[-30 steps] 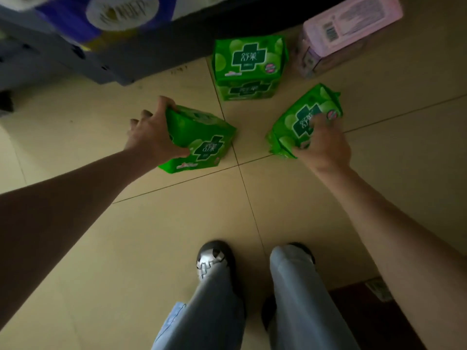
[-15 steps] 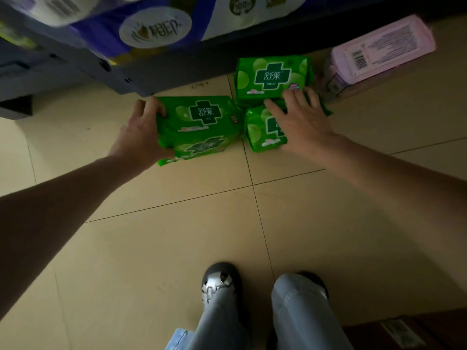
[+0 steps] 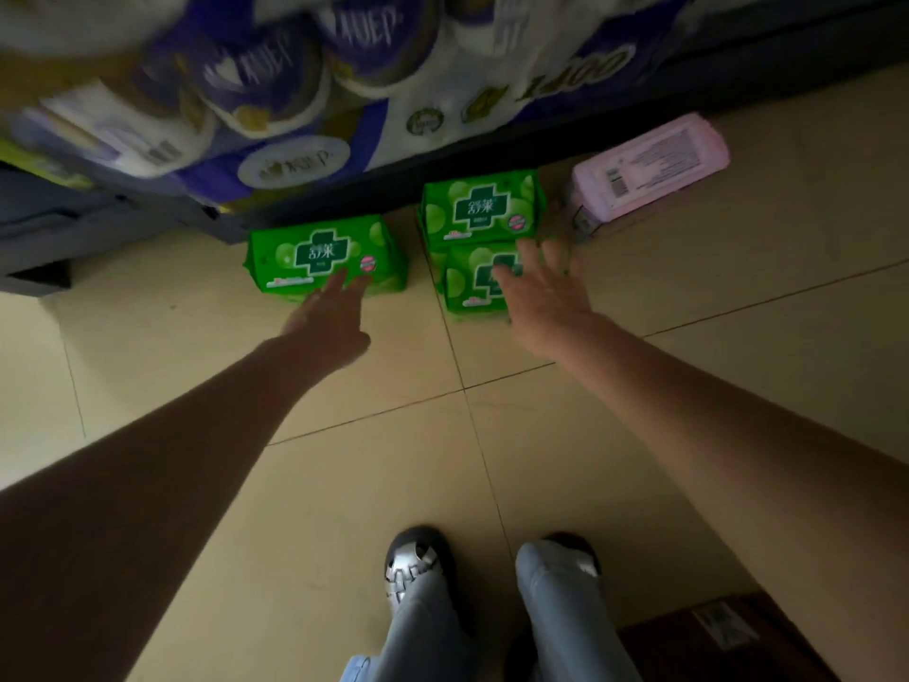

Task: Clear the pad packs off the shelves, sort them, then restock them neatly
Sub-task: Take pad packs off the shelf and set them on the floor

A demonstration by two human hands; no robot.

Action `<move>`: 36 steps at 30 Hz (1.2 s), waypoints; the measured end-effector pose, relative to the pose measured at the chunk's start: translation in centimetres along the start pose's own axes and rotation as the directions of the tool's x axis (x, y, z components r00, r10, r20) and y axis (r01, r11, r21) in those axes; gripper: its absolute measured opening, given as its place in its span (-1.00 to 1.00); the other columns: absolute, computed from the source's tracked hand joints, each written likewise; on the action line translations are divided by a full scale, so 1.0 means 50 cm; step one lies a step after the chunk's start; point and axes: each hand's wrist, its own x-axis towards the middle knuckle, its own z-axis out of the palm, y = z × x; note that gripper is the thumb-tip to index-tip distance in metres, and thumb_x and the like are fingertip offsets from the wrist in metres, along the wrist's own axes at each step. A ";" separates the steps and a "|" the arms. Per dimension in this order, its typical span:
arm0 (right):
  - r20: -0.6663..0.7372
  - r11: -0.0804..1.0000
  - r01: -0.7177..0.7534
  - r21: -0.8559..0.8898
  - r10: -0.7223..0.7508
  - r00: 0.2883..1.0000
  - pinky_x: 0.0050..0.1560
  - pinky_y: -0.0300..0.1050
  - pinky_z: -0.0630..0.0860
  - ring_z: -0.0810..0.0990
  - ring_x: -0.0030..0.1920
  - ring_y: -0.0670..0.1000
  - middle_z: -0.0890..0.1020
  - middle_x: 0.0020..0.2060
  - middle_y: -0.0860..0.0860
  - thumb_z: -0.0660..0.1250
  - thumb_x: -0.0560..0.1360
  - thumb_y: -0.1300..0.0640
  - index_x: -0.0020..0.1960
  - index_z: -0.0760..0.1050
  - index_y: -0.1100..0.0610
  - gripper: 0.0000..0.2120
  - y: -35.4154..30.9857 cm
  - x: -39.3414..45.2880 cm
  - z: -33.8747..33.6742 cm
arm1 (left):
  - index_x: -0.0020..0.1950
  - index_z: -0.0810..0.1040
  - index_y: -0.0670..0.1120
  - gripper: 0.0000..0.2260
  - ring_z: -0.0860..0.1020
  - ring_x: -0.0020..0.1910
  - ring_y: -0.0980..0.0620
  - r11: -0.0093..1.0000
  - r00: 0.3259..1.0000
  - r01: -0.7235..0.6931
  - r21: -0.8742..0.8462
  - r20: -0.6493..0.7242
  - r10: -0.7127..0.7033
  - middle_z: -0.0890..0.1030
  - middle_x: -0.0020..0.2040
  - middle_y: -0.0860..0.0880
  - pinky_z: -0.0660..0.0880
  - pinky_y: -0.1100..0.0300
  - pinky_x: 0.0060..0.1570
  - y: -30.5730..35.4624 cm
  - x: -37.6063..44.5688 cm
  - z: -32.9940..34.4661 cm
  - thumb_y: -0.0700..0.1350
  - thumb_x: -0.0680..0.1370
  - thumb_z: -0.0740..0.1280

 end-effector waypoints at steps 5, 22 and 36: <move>0.045 0.985 -0.103 0.137 0.098 0.994 0.31 0.04 0.25 0.22 0.39 0.20 0.25 0.38 0.15 0.29 0.50 0.04 0.41 0.27 0.02 -0.50 0.122 -0.170 -0.332 | 0.28 0.44 -0.18 -0.60 0.54 0.11 -0.24 0.942 0.908 -0.297 -0.155 -0.352 0.228 0.43 0.26 -0.19 0.51 -0.07 0.06 0.155 -0.190 -0.292 -0.24 0.44 0.17; -0.078 0.766 -0.198 0.611 0.307 0.948 0.15 -0.15 0.38 0.46 0.25 0.09 0.49 0.26 0.10 0.30 0.53 0.14 0.31 0.42 0.14 -0.64 0.541 -0.635 -0.985 | 0.38 0.31 -0.11 -0.59 0.51 0.15 -0.14 0.803 0.683 -0.577 0.147 -0.453 0.573 0.42 0.30 -0.11 0.40 0.00 0.15 0.649 -0.584 -0.934 -0.20 0.52 0.23; 0.022 0.149 -0.164 0.975 0.672 0.740 0.31 -0.02 0.36 0.42 0.27 0.13 0.45 0.27 0.14 0.33 0.52 0.06 0.34 0.33 0.15 -0.55 1.335 -0.743 -0.988 | 0.39 0.24 -0.11 -0.55 0.47 0.19 -0.18 0.806 0.751 -0.566 0.175 -0.293 0.592 0.47 0.28 -0.16 0.39 -0.04 0.18 1.446 -0.428 -1.007 -0.18 0.52 0.25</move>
